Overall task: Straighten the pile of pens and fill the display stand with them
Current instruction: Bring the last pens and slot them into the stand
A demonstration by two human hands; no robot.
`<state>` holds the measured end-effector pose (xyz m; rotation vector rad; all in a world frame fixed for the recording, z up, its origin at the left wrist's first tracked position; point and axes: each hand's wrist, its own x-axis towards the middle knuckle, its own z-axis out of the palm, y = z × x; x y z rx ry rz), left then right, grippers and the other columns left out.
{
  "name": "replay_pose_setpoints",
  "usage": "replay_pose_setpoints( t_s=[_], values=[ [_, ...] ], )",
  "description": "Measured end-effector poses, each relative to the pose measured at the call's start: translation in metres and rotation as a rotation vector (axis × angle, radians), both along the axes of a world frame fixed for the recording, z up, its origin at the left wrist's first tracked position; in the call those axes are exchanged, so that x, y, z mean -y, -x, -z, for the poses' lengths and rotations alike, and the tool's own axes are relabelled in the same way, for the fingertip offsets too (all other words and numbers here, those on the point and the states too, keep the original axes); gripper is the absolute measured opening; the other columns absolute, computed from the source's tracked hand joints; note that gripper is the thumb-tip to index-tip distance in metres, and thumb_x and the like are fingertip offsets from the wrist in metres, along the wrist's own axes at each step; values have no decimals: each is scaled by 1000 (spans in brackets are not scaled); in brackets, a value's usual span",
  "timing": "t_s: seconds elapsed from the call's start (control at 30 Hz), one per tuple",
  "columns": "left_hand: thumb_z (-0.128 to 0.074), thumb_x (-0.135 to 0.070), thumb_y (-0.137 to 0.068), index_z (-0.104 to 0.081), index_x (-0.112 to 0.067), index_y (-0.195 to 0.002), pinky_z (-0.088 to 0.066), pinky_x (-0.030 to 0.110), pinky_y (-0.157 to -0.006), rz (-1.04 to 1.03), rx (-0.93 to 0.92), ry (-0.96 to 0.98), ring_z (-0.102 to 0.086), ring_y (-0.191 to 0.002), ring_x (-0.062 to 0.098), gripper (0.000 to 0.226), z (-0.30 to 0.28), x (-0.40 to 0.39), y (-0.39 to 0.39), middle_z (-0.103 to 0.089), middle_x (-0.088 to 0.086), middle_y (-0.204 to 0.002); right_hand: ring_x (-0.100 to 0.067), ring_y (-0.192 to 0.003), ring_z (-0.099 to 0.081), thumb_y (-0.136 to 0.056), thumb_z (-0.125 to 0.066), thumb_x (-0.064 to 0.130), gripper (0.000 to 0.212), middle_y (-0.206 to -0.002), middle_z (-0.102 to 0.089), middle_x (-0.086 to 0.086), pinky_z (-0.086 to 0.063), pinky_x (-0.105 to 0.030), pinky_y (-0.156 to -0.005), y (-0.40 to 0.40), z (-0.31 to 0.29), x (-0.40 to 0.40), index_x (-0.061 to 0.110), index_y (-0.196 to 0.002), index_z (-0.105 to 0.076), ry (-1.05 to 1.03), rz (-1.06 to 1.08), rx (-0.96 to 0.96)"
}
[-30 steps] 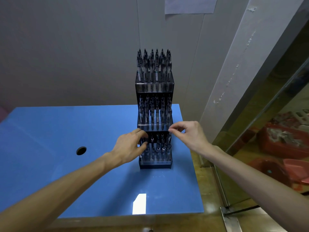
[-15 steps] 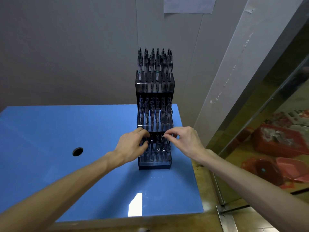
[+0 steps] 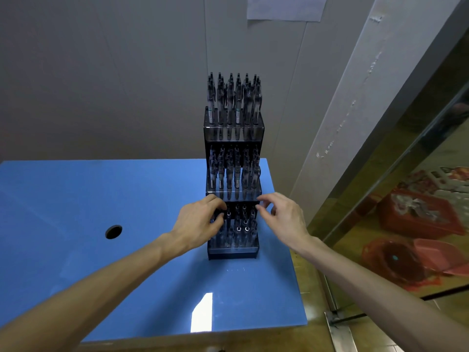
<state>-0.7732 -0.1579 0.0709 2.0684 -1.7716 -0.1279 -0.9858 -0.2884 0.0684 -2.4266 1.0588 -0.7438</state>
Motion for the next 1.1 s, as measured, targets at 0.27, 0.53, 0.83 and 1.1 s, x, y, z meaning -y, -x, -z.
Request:
replay_pose_setpoints(
  t_s=[0.27, 0.53, 0.83, 1.1],
  values=[
    [-55, -31, -98, -65, -27, -110, -53, 33, -66, -38, 10, 5, -64, -82, 9, 16, -5, 7, 3, -64, -15, -103, 0, -71, -54, -97, -63, 45, 23, -96, -75, 16, -52, -28, -72, -12, -3, -3, 32, -110, -76, -44, -23, -130],
    [-55, -30, -99, -67, -26, -113, -49, 29, -65, -36, 9, -6, -65, -84, 10, 19, -2, 5, 4, -66, -14, -106, -11, -73, -61, -101, -55, 47, 28, -92, -72, 12, -52, -31, -67, -1, 2, 0, 29, -103, -77, 22, -13, -224],
    [-55, -28, -99, -68, -25, -114, -40, 28, -60, -34, 22, -25, -64, -83, 12, 20, 0, 5, 4, -66, -12, -107, -12, -74, -69, -100, -52, 52, 34, -85, -76, 12, -58, -34, -67, -15, -2, -9, 32, -105, -78, -192, 131, -141],
    [-54, -30, -97, -67, -26, -111, -44, 29, -63, -40, 12, -23, -64, -83, 13, 19, -3, 5, 3, -65, -14, -106, -22, -80, -70, -97, -59, 42, 24, -80, -75, 7, -46, -31, -62, -36, -10, -20, 28, -95, -79, -89, 250, -258]
  ],
)
